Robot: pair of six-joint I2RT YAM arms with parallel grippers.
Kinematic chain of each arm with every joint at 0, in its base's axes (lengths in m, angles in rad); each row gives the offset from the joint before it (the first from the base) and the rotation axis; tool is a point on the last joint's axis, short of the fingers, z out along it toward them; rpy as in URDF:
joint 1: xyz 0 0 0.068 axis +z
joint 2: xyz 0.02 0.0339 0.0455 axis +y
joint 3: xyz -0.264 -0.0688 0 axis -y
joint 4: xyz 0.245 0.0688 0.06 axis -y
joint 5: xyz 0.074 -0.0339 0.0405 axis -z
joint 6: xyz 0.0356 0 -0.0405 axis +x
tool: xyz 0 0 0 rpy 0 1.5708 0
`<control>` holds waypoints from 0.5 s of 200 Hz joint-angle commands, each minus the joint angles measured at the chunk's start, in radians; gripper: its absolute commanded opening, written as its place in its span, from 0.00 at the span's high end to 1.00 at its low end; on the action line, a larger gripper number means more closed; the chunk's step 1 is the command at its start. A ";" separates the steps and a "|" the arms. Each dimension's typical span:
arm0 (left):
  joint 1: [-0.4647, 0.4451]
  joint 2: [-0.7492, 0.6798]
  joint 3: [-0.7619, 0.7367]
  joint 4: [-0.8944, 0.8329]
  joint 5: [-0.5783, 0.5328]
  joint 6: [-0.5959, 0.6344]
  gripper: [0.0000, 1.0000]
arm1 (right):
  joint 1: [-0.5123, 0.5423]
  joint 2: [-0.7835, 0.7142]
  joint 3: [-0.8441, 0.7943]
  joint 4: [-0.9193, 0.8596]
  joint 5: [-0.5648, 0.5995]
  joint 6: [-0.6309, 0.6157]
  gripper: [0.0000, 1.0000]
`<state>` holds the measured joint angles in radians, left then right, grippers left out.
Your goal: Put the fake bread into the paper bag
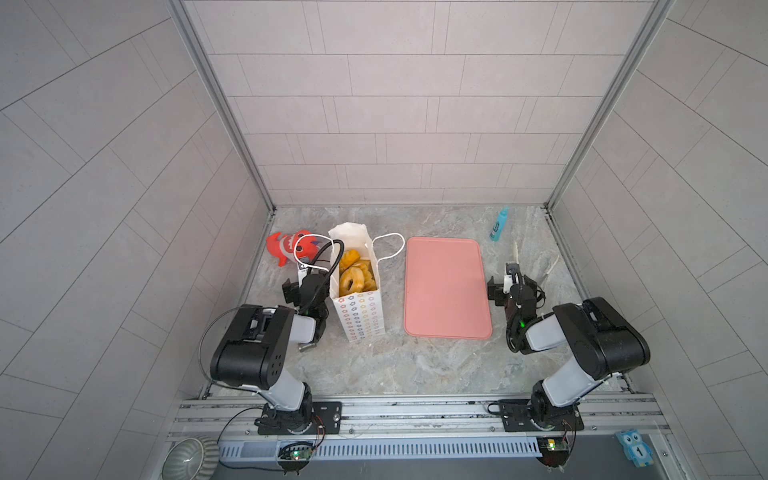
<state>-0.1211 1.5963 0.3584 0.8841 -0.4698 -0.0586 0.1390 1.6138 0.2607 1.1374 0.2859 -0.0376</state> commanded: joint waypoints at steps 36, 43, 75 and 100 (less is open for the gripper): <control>0.015 0.000 0.033 0.056 -0.007 0.010 0.00 | -0.003 -0.017 0.053 -0.033 0.134 0.022 0.01; 0.016 -0.004 0.040 0.035 -0.009 0.009 0.00 | -0.004 -0.015 0.053 -0.031 0.134 0.021 0.01; 0.015 0.008 0.032 0.073 -0.007 0.017 0.00 | -0.005 -0.014 0.061 -0.044 0.131 0.023 0.01; 0.015 0.011 0.031 0.079 -0.008 0.021 0.00 | -0.050 -0.024 0.098 -0.140 0.034 0.052 0.01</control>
<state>-0.1078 1.6005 0.3882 0.9169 -0.4732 -0.0471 0.1265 1.6127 0.3218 1.0756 0.3809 -0.0158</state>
